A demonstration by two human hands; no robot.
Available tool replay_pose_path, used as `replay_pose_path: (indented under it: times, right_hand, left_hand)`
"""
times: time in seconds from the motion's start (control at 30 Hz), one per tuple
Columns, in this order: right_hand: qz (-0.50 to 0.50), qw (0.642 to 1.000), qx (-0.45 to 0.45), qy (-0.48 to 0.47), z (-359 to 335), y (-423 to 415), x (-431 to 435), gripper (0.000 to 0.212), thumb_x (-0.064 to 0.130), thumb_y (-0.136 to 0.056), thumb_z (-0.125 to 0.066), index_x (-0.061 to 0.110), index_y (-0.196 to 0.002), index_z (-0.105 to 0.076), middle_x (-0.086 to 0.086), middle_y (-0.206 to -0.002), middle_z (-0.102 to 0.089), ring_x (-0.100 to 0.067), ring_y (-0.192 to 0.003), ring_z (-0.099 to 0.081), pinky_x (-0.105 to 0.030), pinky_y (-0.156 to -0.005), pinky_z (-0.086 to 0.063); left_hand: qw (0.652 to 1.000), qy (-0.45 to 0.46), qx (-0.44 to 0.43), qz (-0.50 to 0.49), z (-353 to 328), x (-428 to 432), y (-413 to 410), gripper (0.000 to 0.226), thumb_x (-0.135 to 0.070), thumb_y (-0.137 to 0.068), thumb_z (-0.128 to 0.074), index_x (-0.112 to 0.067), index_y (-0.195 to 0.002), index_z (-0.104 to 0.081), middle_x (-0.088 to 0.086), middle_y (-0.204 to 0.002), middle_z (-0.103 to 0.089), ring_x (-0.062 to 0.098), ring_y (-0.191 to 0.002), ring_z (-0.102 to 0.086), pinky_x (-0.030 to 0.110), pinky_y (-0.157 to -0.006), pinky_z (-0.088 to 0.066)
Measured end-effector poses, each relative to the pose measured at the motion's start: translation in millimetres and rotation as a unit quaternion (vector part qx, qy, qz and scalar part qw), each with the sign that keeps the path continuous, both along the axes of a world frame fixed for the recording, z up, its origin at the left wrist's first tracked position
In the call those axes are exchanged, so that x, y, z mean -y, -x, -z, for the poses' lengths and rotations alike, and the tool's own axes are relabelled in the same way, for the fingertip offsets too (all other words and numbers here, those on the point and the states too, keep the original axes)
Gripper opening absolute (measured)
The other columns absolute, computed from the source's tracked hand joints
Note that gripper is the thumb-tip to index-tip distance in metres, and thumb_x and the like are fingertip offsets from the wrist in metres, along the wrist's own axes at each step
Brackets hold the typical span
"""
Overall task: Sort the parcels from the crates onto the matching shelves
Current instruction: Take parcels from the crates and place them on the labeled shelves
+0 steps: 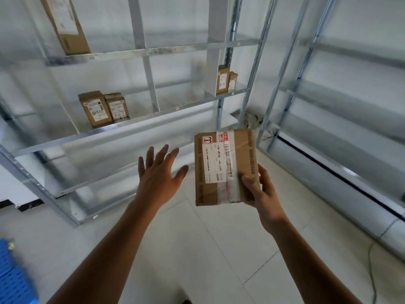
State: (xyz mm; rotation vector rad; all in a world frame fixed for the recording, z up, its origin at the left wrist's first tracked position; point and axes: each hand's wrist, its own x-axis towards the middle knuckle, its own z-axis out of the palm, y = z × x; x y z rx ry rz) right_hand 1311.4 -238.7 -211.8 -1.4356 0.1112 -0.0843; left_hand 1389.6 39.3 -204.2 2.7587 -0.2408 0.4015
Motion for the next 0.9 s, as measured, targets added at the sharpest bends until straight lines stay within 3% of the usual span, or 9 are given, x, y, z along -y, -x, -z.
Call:
replay_pose_path:
  times: [0.2,0.37,0.57,0.77,0.9]
  right_hand:
    - [0.029,0.999,0.021,0.007,-11,-84,2,0.078,0.054,-0.079,-0.076,0.041,-0.149,-0.046,-0.008,-0.139,-0.060,-0.026,-0.118,-0.069,-0.046,-0.086,-0.063]
    - [0.053,0.998,0.027,0.008,-8,-152,19,0.061,0.044,-0.087,-0.073,0.043,-0.143,-0.051,-0.007,-0.138,-0.061,-0.025,-0.117,-0.070,-0.045,-0.084,-0.063]
    - [0.042,0.998,0.049,0.015,-4,-268,43,0.073,0.054,-0.082,-0.076,0.040,-0.148,-0.048,-0.007,-0.142,-0.060,-0.026,-0.121,-0.068,-0.055,-0.090,-0.062]
    - [0.010,0.997,0.083,0.004,-26,-398,72,0.072,0.056,-0.082,-0.076,0.040,-0.146,-0.049,-0.004,-0.138,-0.063,-0.025,-0.120,-0.069,-0.050,-0.087,-0.063]
    - [-0.030,0.992,0.118,0.016,-52,-477,84,0.063,0.054,-0.088,-0.072,0.045,-0.146,-0.049,0.004,-0.132,-0.068,-0.020,-0.118,-0.070,-0.040,-0.084,-0.064]
  left_hand:
    - [1.000,0.016,-0.006,0.017,-1,8,-99,0.079,-0.075,-0.090,-0.021,-0.034,-0.156,-0.035,0.001,-0.169,-0.023,0.033,-0.158,-0.006,0.056,-0.123,0.000]
    - [0.999,0.028,-0.004,0.037,-4,29,-172,0.082,-0.078,-0.088,-0.018,-0.035,-0.156,-0.034,0.000,-0.169,-0.022,0.032,-0.158,-0.005,0.054,-0.123,0.002]
    - [1.000,0.004,0.008,0.027,-20,51,-274,0.082,-0.077,-0.088,-0.018,-0.036,-0.158,-0.030,-0.002,-0.171,-0.018,0.034,-0.158,-0.001,0.057,-0.123,0.000]
    - [0.999,-0.025,0.034,-0.003,-56,70,-377,0.083,-0.078,-0.089,-0.009,-0.037,-0.159,-0.027,-0.003,-0.171,-0.016,0.032,-0.158,0.000,0.056,-0.124,0.002]
    - [0.997,-0.042,0.052,-0.025,-78,69,-440,0.081,-0.079,-0.093,-0.005,-0.038,-0.159,-0.026,-0.003,-0.171,-0.015,0.030,-0.159,0.002,0.056,-0.126,-0.001]
